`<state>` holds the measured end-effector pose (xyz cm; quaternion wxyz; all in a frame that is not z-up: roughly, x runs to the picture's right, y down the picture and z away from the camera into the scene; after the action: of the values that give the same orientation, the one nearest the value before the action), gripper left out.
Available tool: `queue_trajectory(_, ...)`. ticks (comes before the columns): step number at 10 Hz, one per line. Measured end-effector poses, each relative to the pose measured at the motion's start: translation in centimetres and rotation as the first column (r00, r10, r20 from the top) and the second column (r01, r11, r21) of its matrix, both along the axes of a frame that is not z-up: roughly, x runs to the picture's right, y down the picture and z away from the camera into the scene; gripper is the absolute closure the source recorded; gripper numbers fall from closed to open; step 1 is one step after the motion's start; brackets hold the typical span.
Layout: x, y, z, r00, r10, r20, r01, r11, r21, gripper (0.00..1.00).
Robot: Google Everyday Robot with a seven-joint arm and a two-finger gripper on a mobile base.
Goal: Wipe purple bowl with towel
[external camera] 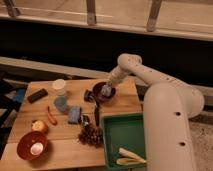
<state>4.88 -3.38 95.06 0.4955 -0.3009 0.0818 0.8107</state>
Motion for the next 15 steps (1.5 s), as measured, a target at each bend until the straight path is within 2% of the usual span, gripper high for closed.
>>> queue_trajectory(1, -0.6, -0.5, 0.8, 1.0, 0.001, 0.02, -0.001, 1.0, -0.002, 1.0)
queue_trajectory(3, -1.1, -0.1, 1.1, 0.999, 0.003, 0.042, -0.002, 0.9999, -0.014, 1.0)
queue_trajectory(5, -2.2, 2.1, -0.6, 0.998, -0.014, 0.058, 0.016, 0.9995, -0.027, 1.0)
queue_trajectory(8, -1.4, 4.6, -3.2, 1.0, -0.014, 0.014, 0.014, 0.9994, -0.03, 1.0)
queue_trajectory(10, -1.0, 4.3, -3.7, 1.0, -0.013, 0.0, 0.013, 0.9997, -0.02, 1.0)
queue_trajectory(11, -0.4, 3.1, -3.4, 1.0, -0.007, -0.007, 0.007, 1.0, -0.007, 1.0)
queue_trajectory(13, -0.2, 0.8, -1.8, 1.0, -0.004, 0.007, 0.004, 0.9999, 0.009, 1.0)
queue_trajectory(15, -1.7, -1.3, -0.2, 0.999, -0.005, 0.049, 0.004, 0.9996, 0.027, 1.0)
